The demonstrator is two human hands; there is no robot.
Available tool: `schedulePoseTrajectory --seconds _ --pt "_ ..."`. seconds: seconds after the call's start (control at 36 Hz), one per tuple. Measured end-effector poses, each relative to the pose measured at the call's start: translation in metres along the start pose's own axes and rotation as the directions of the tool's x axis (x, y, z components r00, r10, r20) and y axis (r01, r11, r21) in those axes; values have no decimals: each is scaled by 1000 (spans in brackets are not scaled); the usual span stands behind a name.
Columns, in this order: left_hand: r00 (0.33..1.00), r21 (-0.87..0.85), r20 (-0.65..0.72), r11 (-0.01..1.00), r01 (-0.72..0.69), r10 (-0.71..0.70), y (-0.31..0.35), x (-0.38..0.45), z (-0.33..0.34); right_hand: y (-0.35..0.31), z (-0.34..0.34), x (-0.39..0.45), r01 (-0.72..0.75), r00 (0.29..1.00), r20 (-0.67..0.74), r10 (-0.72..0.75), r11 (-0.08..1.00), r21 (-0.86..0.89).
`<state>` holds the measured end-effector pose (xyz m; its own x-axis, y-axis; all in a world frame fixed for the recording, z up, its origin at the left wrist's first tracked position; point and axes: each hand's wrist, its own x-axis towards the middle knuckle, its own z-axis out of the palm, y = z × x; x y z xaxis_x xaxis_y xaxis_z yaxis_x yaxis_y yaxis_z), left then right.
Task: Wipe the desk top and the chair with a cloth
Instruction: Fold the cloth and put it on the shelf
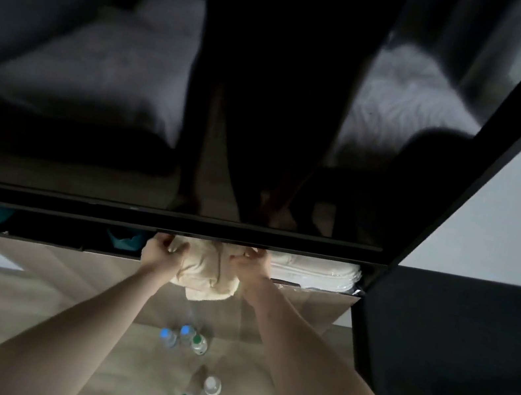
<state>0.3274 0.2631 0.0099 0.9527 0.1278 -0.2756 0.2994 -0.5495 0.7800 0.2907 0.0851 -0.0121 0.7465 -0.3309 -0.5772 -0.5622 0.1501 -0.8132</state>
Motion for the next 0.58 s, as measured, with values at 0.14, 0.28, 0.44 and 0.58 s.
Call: schedulePoseTrajectory --seconds 0.14,0.28,0.44,0.58 --pt "964 354 217 908 -223 152 -26 21 8 -7 9 -15 85 994 103 -46 901 -425" --pt "835 547 493 659 -515 244 -44 8 22 2 5 -35 245 960 262 -99 749 -615" --pt "813 653 542 503 -566 212 -29 -21 26 15 -39 -66 277 957 243 -157 734 -620" --pt "737 536 609 533 -654 293 -1 -81 44 33 -105 -122 302 948 109 -300 731 -612"
